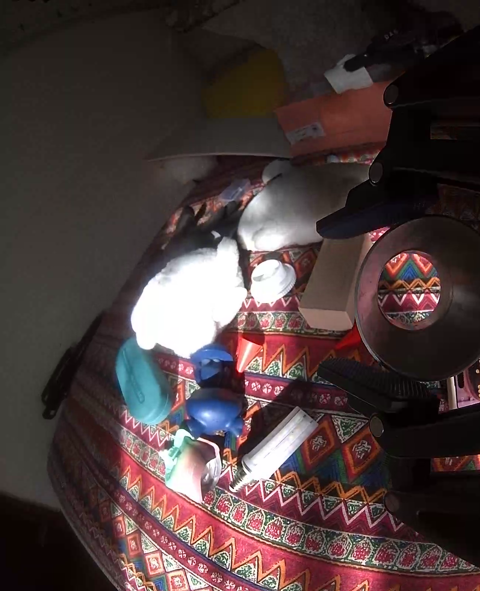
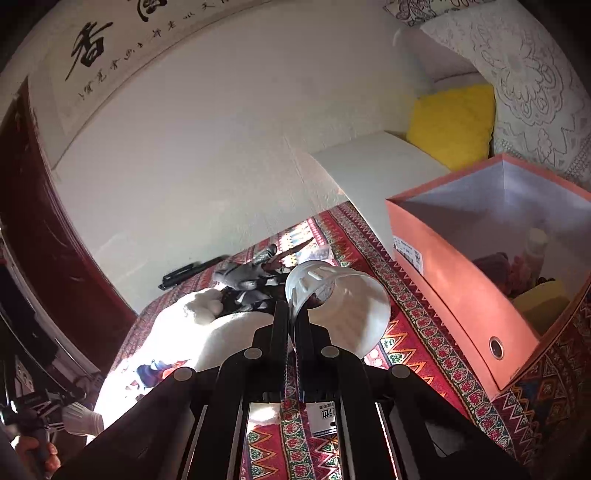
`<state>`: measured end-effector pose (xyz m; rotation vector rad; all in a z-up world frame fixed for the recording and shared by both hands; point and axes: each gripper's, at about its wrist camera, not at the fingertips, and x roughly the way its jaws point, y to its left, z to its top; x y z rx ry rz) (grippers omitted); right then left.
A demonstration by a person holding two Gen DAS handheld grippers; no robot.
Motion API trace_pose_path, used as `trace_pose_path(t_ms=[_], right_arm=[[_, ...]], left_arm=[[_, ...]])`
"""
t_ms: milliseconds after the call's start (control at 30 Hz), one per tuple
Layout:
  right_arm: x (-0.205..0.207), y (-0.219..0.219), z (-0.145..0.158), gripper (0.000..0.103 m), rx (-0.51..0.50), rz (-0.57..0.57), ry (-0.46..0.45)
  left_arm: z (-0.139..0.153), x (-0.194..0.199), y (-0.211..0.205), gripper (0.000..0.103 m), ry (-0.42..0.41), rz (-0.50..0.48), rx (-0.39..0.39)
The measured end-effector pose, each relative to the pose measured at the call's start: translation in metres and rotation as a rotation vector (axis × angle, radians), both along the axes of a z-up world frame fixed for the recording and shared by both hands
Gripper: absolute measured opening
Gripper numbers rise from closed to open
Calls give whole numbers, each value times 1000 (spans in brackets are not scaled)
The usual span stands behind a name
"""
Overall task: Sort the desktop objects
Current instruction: 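Lift and carry both lamp shades with both tools toward the orange box, then lower both lamp shades into the orange box and open both tools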
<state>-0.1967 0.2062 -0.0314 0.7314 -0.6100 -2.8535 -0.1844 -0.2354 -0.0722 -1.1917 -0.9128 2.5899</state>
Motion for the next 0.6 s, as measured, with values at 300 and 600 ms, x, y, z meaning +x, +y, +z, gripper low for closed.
trace_pose_path(t_ms=[300,600], right_arm=[[-7,16,41,3,-7,-12,90],[-23,71,77,3,-29,-86,180]], left_arm=[[36,-19,47,57,21,-62,-20],[71,-70,139,57,41,-216,-17]])
